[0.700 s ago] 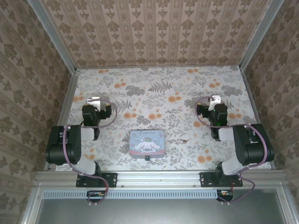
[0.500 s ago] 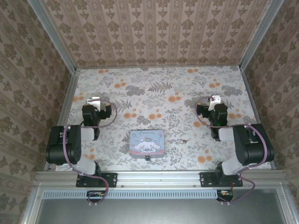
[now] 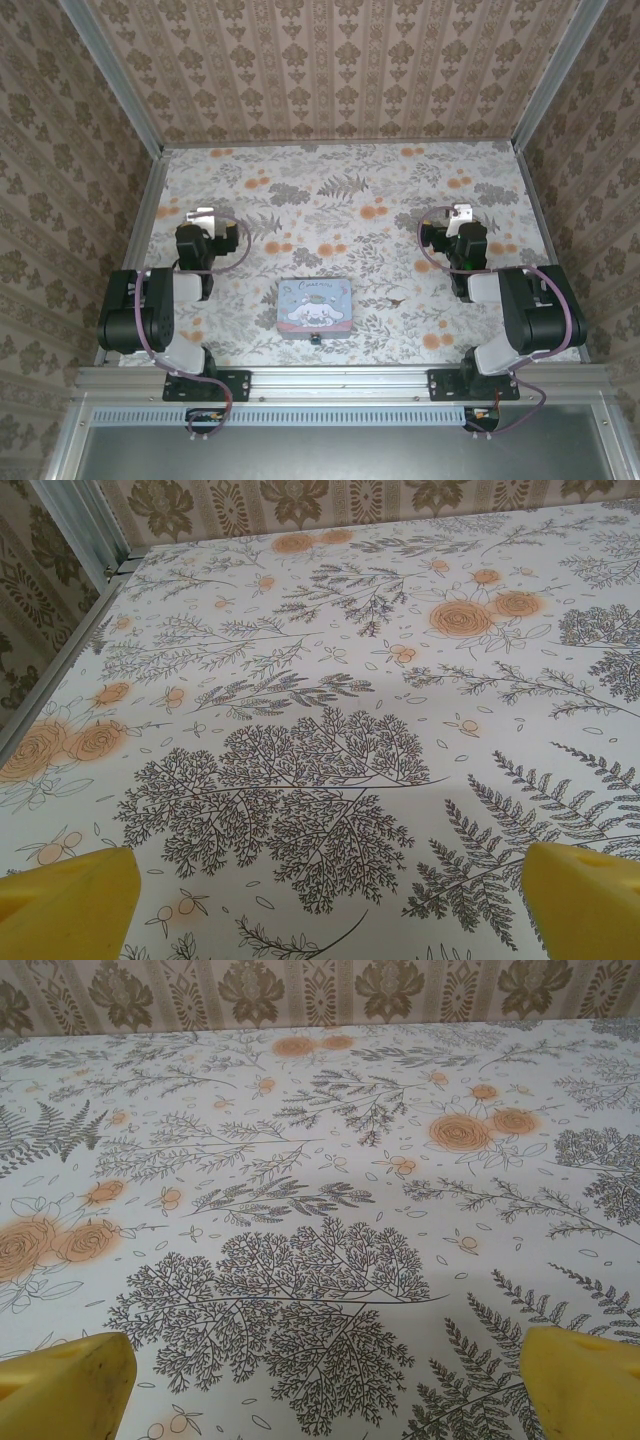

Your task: Unlock a padlock with a key

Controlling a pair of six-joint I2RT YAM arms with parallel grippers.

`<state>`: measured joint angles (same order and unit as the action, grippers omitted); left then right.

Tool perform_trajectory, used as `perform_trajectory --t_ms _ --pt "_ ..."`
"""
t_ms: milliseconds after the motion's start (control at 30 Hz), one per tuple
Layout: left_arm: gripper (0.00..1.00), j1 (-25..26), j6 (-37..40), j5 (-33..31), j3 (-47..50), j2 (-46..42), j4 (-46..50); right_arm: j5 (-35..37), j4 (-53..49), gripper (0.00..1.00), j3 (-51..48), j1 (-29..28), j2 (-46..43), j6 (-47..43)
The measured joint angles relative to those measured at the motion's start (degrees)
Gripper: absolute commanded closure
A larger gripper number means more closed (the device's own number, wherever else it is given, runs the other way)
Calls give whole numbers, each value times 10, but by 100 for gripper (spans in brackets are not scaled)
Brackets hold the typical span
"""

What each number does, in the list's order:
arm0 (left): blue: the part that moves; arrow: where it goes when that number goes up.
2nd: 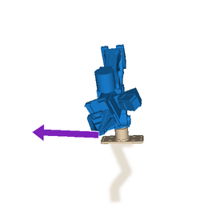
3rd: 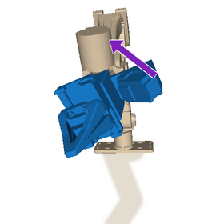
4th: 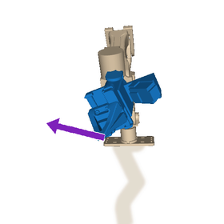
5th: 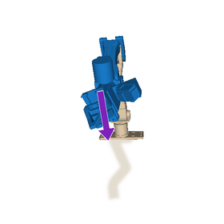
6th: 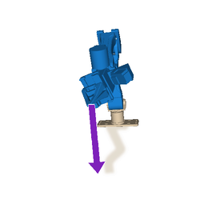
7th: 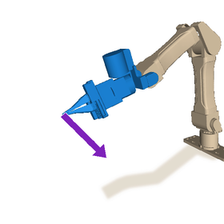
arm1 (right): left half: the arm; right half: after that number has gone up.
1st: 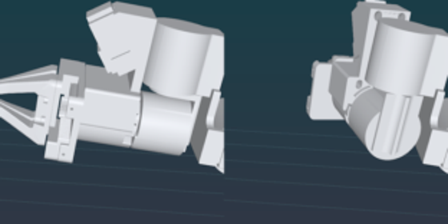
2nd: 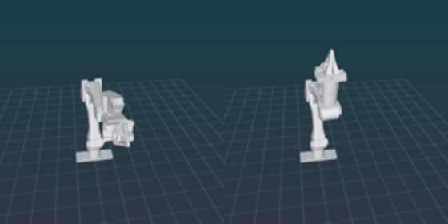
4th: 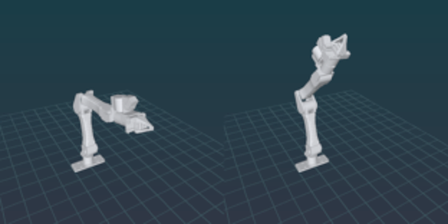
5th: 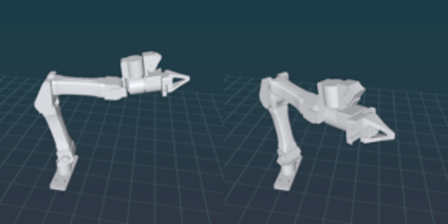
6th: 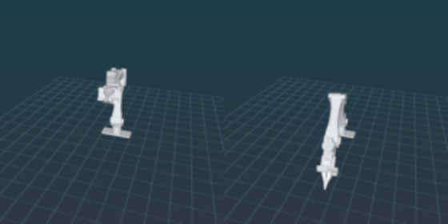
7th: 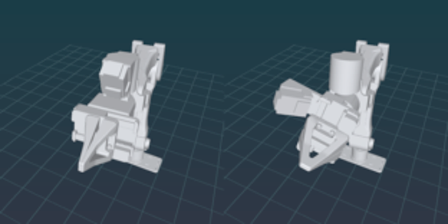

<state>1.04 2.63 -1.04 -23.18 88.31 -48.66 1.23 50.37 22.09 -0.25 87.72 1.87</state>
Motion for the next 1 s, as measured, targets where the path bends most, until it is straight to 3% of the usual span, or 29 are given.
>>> perform_trajectory --t_ms 500,700,833,1000 --pt "0 0 -1 -21 0 -5 7 1 -26 0 0 0 -21 1" --pt "0 2 -9 -59 -37 -58 108 16 -177 1 71 1 -98 30" --pt "0 18 -16 -78 -95 -84 198 17 -228 0 102 12 -135 98" --pt "0 40 -68 -82 -179 -110 346 -45 -263 0 100 47 -164 188"
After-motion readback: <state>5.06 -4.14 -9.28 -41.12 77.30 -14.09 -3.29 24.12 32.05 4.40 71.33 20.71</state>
